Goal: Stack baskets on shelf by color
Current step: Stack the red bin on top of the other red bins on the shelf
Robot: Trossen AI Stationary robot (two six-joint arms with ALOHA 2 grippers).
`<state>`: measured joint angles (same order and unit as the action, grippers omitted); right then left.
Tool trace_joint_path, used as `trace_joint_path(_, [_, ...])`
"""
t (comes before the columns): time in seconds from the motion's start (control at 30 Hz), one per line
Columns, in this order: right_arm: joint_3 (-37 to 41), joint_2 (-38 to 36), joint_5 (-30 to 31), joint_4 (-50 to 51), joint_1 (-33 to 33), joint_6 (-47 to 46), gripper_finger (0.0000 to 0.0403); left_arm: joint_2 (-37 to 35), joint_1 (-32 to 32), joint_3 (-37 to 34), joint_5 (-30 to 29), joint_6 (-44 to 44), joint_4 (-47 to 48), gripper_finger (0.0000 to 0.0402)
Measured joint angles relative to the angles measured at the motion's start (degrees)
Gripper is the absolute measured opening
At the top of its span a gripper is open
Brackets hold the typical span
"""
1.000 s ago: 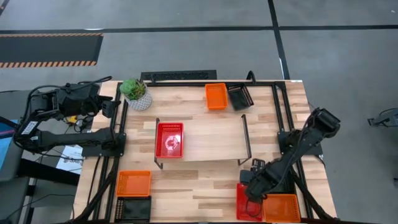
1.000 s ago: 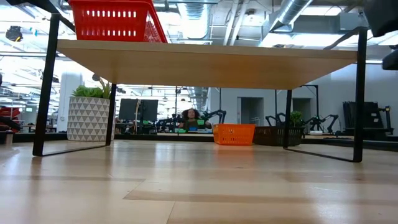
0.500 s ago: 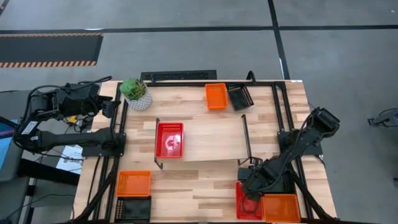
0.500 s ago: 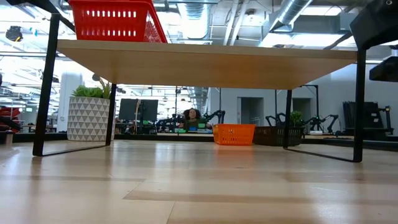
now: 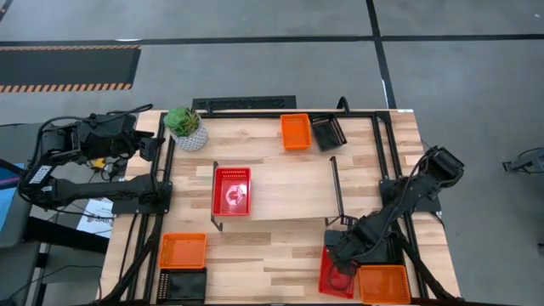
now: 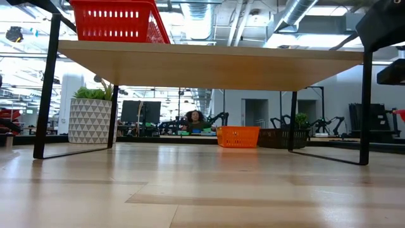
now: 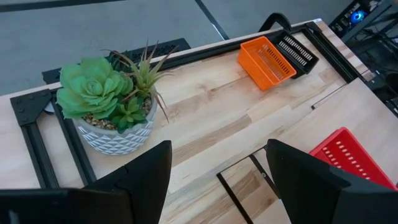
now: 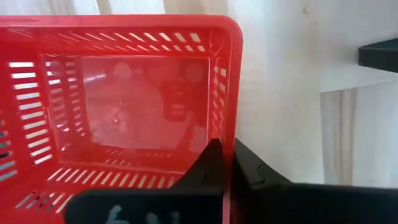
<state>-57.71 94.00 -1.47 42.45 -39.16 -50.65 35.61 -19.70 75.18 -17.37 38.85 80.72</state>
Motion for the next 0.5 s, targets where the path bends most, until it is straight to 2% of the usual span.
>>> trace_joint_path(0.3, [-6.3,-1.9,-0.9,1.0,0.4,1.1,0.0011,0.0,0.0,0.0,0.0,0.0,0.0,0.0249])
trace_joint_path(0.5, [-17.5,-4.5,-1.5,7.9,2.2,2.8,0.0007,0.0,0.0,0.0,0.0,0.0,0.0,0.0249])
